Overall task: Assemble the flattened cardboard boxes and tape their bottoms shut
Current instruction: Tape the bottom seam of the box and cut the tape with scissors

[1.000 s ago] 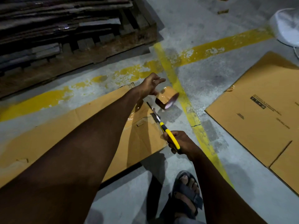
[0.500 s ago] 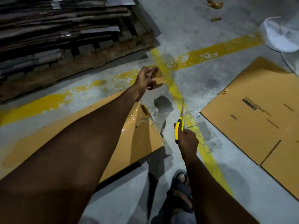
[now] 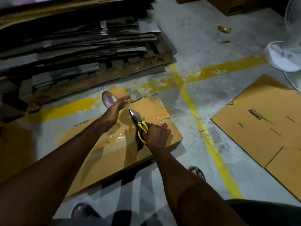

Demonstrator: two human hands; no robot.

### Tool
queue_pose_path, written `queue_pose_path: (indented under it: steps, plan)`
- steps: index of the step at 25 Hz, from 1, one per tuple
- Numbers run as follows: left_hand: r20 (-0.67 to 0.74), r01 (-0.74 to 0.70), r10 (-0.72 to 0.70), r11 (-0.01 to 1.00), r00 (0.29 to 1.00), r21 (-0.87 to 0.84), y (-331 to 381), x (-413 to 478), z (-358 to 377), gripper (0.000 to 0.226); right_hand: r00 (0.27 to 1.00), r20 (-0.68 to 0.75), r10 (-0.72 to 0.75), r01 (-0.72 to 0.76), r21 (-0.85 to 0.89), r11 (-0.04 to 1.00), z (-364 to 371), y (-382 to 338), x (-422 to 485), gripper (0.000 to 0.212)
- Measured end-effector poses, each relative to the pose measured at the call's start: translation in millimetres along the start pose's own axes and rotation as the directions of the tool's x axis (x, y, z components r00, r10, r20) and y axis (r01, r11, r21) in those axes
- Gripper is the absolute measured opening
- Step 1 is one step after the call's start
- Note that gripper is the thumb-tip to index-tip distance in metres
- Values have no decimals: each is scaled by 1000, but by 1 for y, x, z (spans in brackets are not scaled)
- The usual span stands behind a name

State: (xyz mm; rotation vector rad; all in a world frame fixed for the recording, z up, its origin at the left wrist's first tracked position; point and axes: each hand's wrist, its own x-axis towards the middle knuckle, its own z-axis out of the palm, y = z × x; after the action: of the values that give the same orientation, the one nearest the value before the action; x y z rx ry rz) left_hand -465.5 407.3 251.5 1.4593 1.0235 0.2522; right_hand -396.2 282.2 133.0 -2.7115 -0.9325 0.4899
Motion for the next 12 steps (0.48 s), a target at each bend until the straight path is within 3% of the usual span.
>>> queue_pose_path:
  steps: [5, 9, 12]
  plan:
    - [17, 42, -41, 996, 999, -82, -44, -6, -12, 42, 991, -129, -24, 9, -117, 993, 8, -7, -2, 24]
    - [-14, 32, -34, 991, 999, -127, -39, 5, -14, 42, 995, -43, -87, 79, -169, 983, 7, -11, 19, 25]
    - [-21, 19, -22, 995, 1000, -99, -50, 12, -19, 40, 988, -55, -142, 131, -165, 977, 14, -9, 22, 20]
